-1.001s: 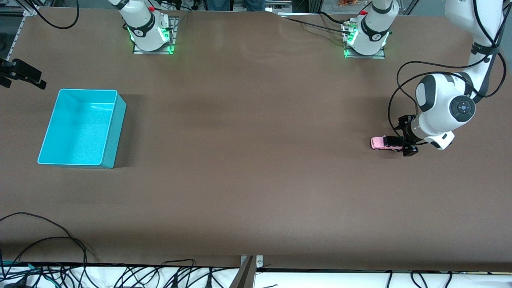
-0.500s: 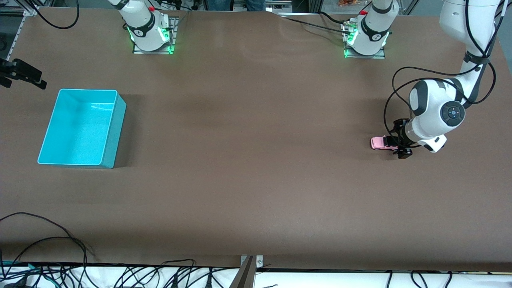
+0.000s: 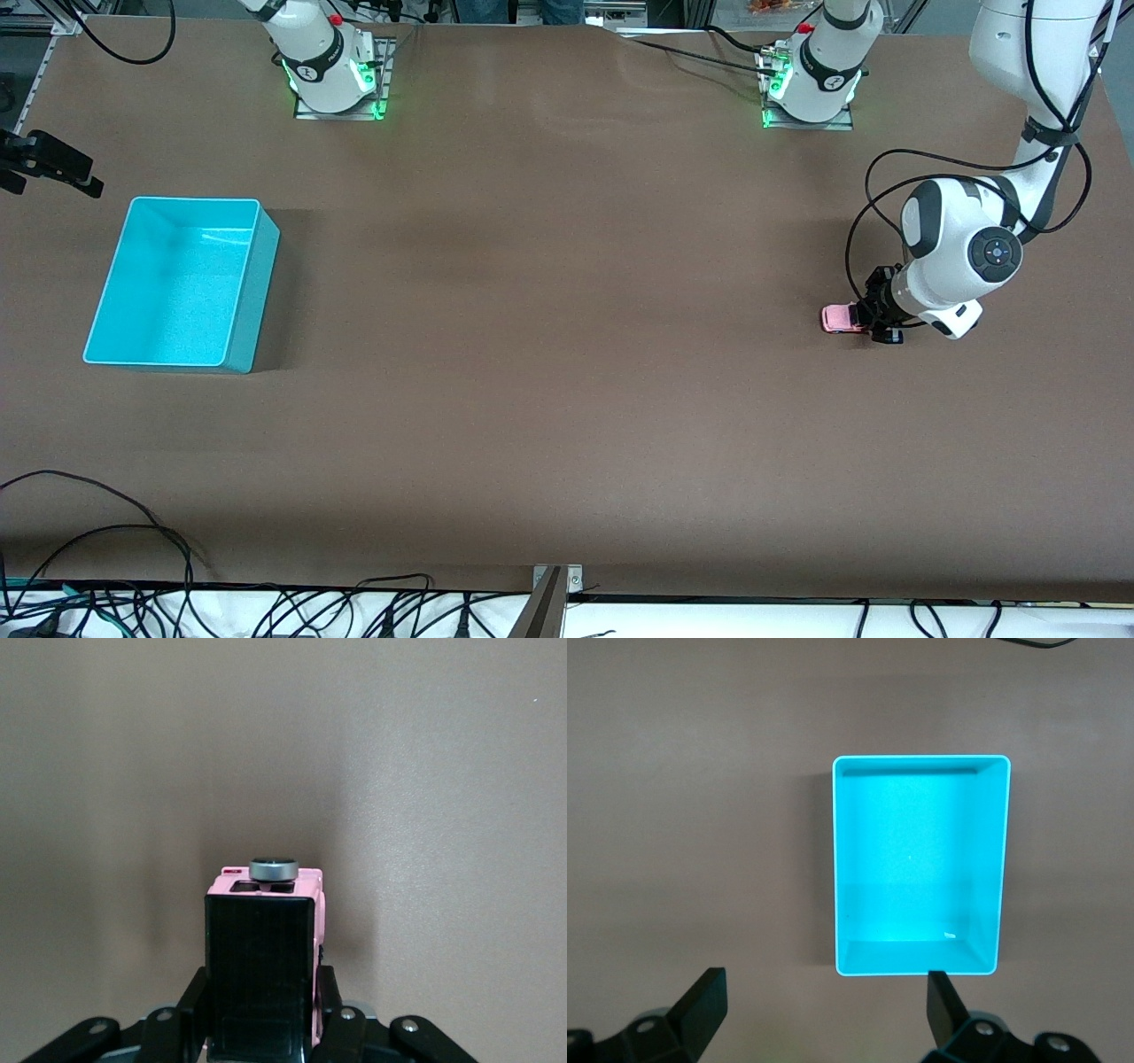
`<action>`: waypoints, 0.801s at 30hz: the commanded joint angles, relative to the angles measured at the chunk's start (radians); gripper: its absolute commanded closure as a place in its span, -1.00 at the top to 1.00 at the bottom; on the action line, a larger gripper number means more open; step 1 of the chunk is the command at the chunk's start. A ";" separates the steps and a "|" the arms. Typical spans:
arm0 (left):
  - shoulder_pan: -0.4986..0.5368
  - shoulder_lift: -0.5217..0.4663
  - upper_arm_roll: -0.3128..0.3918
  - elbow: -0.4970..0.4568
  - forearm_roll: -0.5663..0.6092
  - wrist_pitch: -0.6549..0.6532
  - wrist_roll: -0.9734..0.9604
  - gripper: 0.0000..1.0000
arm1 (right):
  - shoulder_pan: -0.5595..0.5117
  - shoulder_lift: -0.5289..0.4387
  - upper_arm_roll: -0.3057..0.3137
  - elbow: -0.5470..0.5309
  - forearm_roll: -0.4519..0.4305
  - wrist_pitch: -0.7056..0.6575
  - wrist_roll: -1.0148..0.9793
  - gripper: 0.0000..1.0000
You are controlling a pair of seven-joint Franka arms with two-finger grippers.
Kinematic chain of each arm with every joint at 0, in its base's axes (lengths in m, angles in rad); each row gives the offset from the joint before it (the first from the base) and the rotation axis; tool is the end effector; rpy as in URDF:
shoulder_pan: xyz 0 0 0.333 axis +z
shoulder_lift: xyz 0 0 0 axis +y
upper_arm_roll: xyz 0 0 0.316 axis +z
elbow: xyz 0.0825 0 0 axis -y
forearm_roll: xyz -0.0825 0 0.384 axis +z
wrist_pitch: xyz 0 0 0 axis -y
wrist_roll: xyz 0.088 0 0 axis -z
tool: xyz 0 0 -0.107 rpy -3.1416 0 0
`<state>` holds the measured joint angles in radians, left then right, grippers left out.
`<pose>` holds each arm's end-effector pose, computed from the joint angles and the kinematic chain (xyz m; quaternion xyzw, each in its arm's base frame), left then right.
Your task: Wind and store pink jeep toy
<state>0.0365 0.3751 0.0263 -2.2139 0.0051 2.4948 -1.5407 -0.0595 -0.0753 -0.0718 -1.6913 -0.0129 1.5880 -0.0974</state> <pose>0.5408 0.0343 0.1985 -0.6967 -0.7158 0.0305 0.0363 0.5259 -0.0722 0.6098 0.9998 -0.0166 -0.0144 0.0021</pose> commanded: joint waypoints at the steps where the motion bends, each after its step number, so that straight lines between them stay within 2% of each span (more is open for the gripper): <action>1: -0.004 -0.002 0.003 -0.003 0.030 0.007 -0.009 -0.70 | 0.004 -0.006 -0.003 0.010 -0.012 -0.013 -0.010 1.00; 8: -0.012 -0.019 0.001 0.009 0.029 -0.005 -0.016 -0.70 | 0.003 -0.006 -0.005 0.010 -0.012 -0.013 -0.010 1.00; 13: -0.053 -0.045 0.001 0.039 0.030 -0.076 -0.027 -0.76 | 0.003 -0.006 -0.005 0.010 -0.012 -0.014 -0.010 1.00; 16: -0.076 -0.045 0.000 0.060 0.032 -0.111 -0.074 -0.76 | 0.003 -0.006 -0.005 0.010 -0.012 -0.013 -0.010 1.00; 24: -0.153 -0.018 -0.002 0.060 0.032 -0.103 -0.205 -0.76 | 0.003 -0.006 -0.005 0.010 -0.010 -0.013 -0.010 1.00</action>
<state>-0.0714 0.3511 0.0211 -2.1579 0.0051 2.4076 -1.6467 -0.0596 -0.0753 -0.0730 -1.6913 -0.0129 1.5880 -0.0974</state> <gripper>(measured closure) 0.498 0.000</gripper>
